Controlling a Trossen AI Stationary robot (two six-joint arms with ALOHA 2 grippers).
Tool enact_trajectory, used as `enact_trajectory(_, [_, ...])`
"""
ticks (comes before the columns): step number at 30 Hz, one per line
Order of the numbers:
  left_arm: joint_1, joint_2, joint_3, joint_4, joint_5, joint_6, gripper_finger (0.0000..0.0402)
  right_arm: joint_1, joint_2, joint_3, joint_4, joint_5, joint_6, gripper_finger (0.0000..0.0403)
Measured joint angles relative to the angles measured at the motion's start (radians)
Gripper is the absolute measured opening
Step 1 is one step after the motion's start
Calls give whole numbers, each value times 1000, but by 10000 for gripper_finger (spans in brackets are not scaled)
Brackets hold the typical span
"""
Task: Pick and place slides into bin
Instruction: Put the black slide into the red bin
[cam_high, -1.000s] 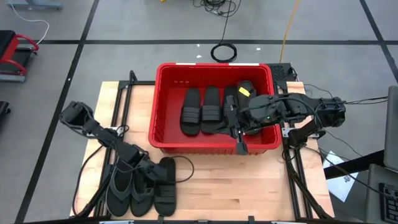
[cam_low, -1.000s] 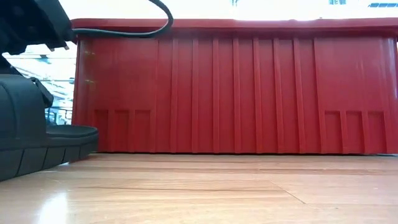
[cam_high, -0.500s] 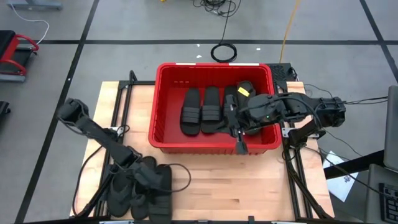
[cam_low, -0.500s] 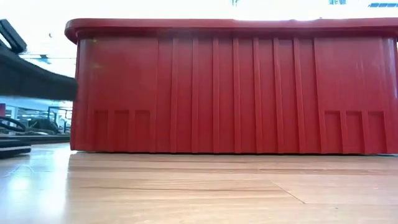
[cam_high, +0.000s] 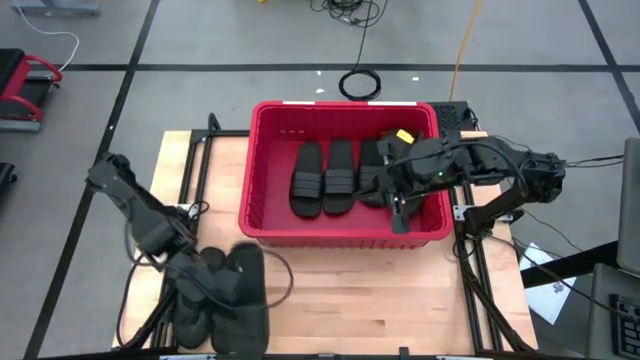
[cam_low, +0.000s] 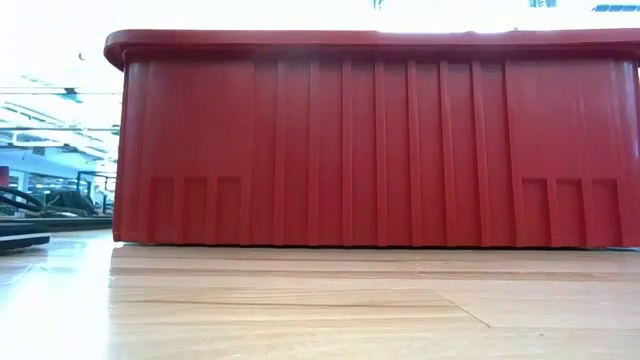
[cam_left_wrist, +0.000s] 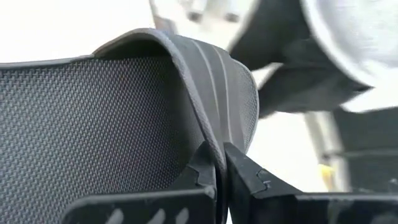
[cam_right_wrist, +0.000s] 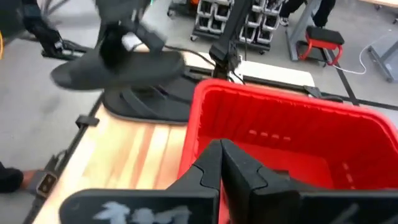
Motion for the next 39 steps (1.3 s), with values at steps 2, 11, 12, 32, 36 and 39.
enact_trajectory(2, [0, 0, 100, -139, -106, 29, 3, -11, -13, 0, -47, -1, -16, 0])
enact_trajectory(11, [52, -22, 331, -374, -478, 195, 2, -82, -101, -89, -54, -102, -103, 0])
enact_trajectory(12, [68, -32, 337, -369, -493, 228, 2, -101, -117, -114, -42, -102, -103, 0])
enact_trajectory(32, [945, -75, 342, -220, 462, 1155, 1, -584, -425, -713, 423, -94, 38, 0])
enact_trajectory(36, [1083, 4, 342, -226, 618, 1236, 1, -604, -433, -724, 425, 18, 60, 0])
enact_trajectory(39, [1151, 79, 342, -211, 651, 1281, 0, -633, -433, -725, 423, 30, 25, 0])
